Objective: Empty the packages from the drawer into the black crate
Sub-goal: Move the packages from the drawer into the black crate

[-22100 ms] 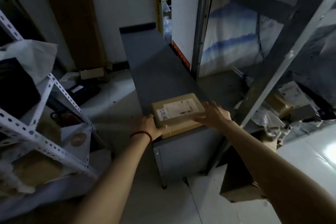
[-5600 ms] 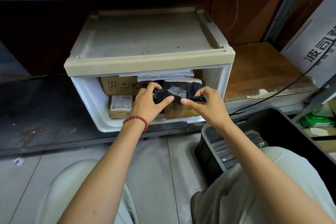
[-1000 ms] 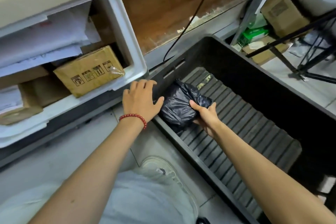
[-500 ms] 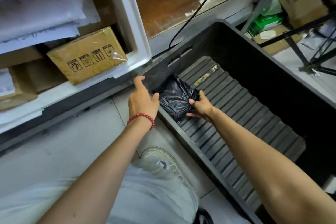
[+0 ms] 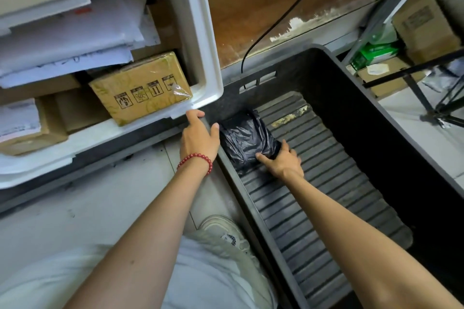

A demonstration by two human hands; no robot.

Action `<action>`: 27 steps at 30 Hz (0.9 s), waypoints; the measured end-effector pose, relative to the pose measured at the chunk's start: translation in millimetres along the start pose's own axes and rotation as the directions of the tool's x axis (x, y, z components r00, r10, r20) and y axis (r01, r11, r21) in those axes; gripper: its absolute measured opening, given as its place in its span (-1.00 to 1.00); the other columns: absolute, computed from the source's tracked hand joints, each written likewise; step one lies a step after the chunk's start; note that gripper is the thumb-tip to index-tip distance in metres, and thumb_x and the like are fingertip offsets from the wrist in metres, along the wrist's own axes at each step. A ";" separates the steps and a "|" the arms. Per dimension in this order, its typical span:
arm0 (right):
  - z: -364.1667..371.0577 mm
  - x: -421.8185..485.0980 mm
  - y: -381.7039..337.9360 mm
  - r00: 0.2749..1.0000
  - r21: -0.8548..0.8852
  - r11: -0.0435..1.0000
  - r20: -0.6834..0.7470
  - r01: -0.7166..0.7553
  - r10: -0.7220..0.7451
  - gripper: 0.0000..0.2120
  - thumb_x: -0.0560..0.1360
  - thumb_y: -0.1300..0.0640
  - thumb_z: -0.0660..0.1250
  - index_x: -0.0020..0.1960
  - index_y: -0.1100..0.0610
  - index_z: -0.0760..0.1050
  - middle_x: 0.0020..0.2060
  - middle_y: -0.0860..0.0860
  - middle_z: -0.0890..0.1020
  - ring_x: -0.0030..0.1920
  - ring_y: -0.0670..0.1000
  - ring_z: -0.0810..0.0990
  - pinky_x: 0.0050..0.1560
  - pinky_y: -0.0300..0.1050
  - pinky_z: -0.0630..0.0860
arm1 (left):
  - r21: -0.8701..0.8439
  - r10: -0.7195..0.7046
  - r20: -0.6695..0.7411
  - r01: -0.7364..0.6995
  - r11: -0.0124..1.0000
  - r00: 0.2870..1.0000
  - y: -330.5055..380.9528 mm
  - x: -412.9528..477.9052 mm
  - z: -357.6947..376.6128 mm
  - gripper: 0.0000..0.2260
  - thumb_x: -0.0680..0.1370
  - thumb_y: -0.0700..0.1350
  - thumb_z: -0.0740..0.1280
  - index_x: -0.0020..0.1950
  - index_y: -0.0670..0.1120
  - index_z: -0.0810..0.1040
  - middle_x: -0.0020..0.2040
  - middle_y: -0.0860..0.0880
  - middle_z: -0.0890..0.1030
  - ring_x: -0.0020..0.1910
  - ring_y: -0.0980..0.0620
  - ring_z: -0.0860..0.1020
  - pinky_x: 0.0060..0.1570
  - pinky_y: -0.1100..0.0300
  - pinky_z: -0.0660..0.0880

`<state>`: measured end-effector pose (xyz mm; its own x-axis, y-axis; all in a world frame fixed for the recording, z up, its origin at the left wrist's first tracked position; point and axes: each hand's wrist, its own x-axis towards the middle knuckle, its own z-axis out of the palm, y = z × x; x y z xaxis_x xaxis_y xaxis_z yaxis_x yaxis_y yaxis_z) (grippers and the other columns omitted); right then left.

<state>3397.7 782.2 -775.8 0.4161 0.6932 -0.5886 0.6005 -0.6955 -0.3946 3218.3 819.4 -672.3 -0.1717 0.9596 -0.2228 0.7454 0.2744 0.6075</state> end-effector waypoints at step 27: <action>-107.9 -199.0 -190.6 0.564 -0.332 0.524 0.030 0.784 -0.825 -0.30 0.50 -0.24 0.31 0.50 0.08 0.24 0.44 0.11 0.34 0.40 0.16 0.35 0.31 0.13 0.42 | 0.528 0.162 -0.196 -0.035 0.849 0.967 -33.3 -71.1 -228.2 -0.52 0.57 0.12 0.25 0.44 -0.02 0.30 0.37 -0.09 0.43 0.35 -0.15 0.35 0.19 -0.05 0.40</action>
<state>3274.1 797.3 -507.3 -0.2809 0.9593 -0.0278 0.8678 0.2415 -0.4344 3058.7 756.1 -502.7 -0.1715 0.9846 0.0324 0.9786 0.1665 0.1210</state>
